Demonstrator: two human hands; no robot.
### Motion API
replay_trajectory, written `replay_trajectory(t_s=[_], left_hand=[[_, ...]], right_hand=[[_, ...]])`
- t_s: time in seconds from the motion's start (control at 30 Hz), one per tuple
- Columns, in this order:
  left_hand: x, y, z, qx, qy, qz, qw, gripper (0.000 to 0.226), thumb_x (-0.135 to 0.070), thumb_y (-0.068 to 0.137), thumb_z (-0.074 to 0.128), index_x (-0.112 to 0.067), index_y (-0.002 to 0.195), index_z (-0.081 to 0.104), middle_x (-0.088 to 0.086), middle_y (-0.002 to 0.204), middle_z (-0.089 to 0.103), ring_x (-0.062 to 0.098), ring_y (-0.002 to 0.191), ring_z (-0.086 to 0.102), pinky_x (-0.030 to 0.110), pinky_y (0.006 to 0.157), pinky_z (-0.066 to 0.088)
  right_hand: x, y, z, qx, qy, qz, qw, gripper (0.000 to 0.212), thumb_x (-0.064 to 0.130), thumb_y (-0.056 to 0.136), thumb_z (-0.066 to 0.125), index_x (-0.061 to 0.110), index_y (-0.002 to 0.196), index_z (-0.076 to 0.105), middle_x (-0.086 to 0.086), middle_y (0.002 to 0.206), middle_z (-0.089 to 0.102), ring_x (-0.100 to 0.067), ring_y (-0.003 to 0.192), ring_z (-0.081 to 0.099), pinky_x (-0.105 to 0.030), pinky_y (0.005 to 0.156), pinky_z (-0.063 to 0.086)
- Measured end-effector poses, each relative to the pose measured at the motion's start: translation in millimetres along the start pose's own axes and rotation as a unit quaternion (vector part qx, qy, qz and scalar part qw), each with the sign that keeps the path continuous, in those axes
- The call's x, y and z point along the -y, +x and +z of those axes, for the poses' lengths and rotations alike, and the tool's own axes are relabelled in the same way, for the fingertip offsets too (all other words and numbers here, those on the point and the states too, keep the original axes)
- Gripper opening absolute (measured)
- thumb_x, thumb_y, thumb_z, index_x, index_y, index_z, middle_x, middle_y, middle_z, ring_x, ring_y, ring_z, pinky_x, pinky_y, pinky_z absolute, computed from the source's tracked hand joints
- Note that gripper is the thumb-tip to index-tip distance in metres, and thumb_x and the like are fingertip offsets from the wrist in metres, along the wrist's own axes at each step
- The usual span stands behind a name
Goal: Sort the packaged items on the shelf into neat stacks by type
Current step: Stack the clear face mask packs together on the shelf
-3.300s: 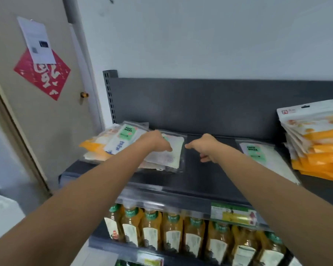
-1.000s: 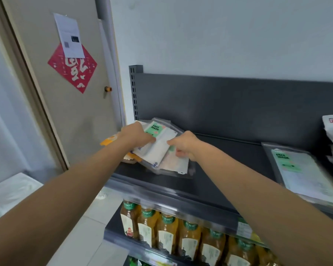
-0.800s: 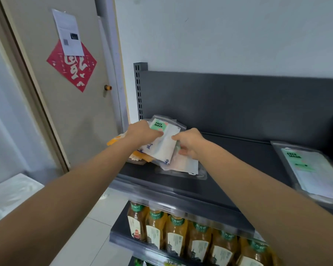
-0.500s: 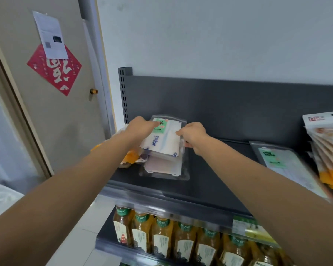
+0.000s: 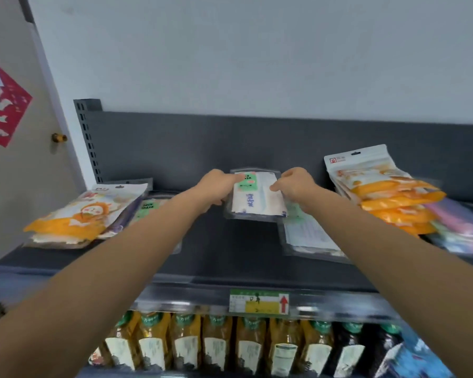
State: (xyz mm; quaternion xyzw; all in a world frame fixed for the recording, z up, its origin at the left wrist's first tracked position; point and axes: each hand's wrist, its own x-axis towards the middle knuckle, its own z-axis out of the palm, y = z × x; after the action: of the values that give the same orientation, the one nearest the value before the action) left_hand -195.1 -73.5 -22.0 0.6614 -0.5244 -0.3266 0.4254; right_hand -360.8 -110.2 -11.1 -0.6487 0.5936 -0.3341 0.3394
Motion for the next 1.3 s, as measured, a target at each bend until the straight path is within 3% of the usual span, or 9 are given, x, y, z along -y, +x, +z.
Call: replay_trajectory(t_s=[0.1, 0.17, 0.33, 0.43, 0.67, 0.97, 1.1, 1.2, 1.3], left_hand=[[-7.1, 2.8, 33.8, 0.036, 0.011, 0.001, 0.999, 0.021, -0.034, 0.095, 0.054, -0.014, 0.089, 0.058, -0.003, 0.082, 0.063, 0.011, 0.068, 0.055, 0.025, 0.061, 0.041], [-7.8, 5.7, 52.2, 0.047, 0.015, 0.004, 0.999, 0.017, -0.027, 0.093, 0.059, -0.011, 0.097, 0.059, 0.0, 0.089, 0.065, 0.011, 0.071, 0.056, 0.025, 0.061, 0.043], [-6.9, 8.7, 77.0, 0.055, 0.006, 0.004, 0.998, 0.044, -0.006, 0.085, 0.068, -0.002, 0.125, 0.048, 0.009, 0.113, 0.065, 0.018, 0.088, 0.062, 0.025, 0.062, 0.051], [-7.1, 7.4, 81.5, 0.06, -0.017, 0.0, 0.998, 0.065, 0.003, 0.083, 0.07, -0.002, 0.139, 0.037, 0.008, 0.109, 0.061, 0.02, 0.09, 0.061, 0.028, 0.065, 0.054], [-0.4, 10.1, 82.7, 0.044, -0.032, -0.008, 0.999, 0.067, 0.008, 0.08, 0.071, -0.002, 0.138, 0.039, 0.01, 0.119, 0.058, 0.025, 0.096, 0.062, 0.037, 0.077, 0.057], [12.9, 12.9, 83.8, 0.018, -0.115, 0.0, 0.993, 0.068, 0.012, 0.077, 0.071, -0.007, 0.137, 0.044, 0.007, 0.127, 0.056, 0.024, 0.104, 0.062, 0.03, 0.064, 0.058], [9.0, 18.5, 68.3, 0.015, -0.247, -0.047, 0.968, 0.064, 0.019, 0.08, 0.061, -0.009, 0.136, 0.044, 0.006, 0.119, 0.061, 0.022, 0.092, 0.066, 0.025, 0.056, 0.058], [6.8, 23.0, 48.9, 0.012, -0.293, -0.057, 0.954, 0.065, 0.022, 0.081, 0.058, -0.009, 0.137, 0.044, 0.007, 0.113, 0.063, 0.019, 0.085, 0.067, 0.024, 0.055, 0.058], [7.3, 25.7, 38.0, 0.031, -0.326, -0.068, 0.943, 0.065, 0.023, 0.082, 0.053, -0.008, 0.138, 0.042, 0.009, 0.116, 0.064, 0.02, 0.085, 0.069, 0.025, 0.055, 0.058]], right_hand=[[-21.6, 0.8, -24.7, -0.012, -0.013, 0.017, 1.0, 0.041, 0.009, 0.087, 0.064, -0.002, 0.124, 0.052, -0.017, 0.125, 0.057, -0.026, 0.095, 0.052, -0.042, 0.094, 0.047], [-34.0, 2.1, -38.7, -0.02, -0.024, 0.024, 0.999, 0.044, 0.009, 0.087, 0.064, -0.002, 0.127, 0.051, -0.017, 0.127, 0.055, -0.029, 0.104, 0.054, -0.042, 0.096, 0.046], [-55.8, 9.1, -56.5, -0.014, -0.021, 0.029, 0.999, 0.054, -0.002, 0.083, 0.066, -0.005, 0.133, 0.046, -0.021, 0.133, 0.051, -0.035, 0.118, 0.051, -0.047, 0.102, 0.044], [-66.1, 11.9, -57.4, -0.005, -0.028, 0.024, 0.999, 0.061, -0.007, 0.079, 0.069, -0.002, 0.135, 0.045, -0.017, 0.134, 0.051, -0.03, 0.112, 0.05, -0.045, 0.1, 0.047], [-79.9, 16.7, -53.3, -0.01, -0.059, 0.009, 0.998, 0.071, -0.008, 0.072, 0.074, 0.009, 0.136, 0.047, -0.011, 0.137, 0.05, -0.031, 0.126, 0.046, -0.041, 0.103, 0.045], [-87.2, 23.2, -52.7, -0.016, -0.048, -0.008, 0.999, 0.066, -0.006, 0.075, 0.071, 0.009, 0.135, 0.047, -0.009, 0.136, 0.051, -0.027, 0.127, 0.046, -0.036, 0.1, 0.045], [-86.9, 25.1, -54.1, -0.005, -0.021, -0.007, 1.0, 0.058, -0.001, 0.083, 0.062, 0.007, 0.137, 0.044, -0.011, 0.131, 0.051, -0.027, 0.117, 0.052, -0.044, 0.099, 0.049], [-85.3, 26.8, -57.3, 0.008, 0.008, 0.017, 1.0, 0.055, 0.0, 0.087, 0.057, -0.001, 0.14, 0.041, -0.012, 0.108, 0.051, -0.025, 0.095, 0.051, -0.049, 0.097, 0.049], [-79.7, 24.8, -60.6, 0.029, 0.058, 0.044, 0.997, 0.043, 0.006, 0.091, 0.059, 0.001, 0.132, 0.046, -0.011, 0.107, 0.048, -0.024, 0.094, 0.051, -0.041, 0.088, 0.053]])
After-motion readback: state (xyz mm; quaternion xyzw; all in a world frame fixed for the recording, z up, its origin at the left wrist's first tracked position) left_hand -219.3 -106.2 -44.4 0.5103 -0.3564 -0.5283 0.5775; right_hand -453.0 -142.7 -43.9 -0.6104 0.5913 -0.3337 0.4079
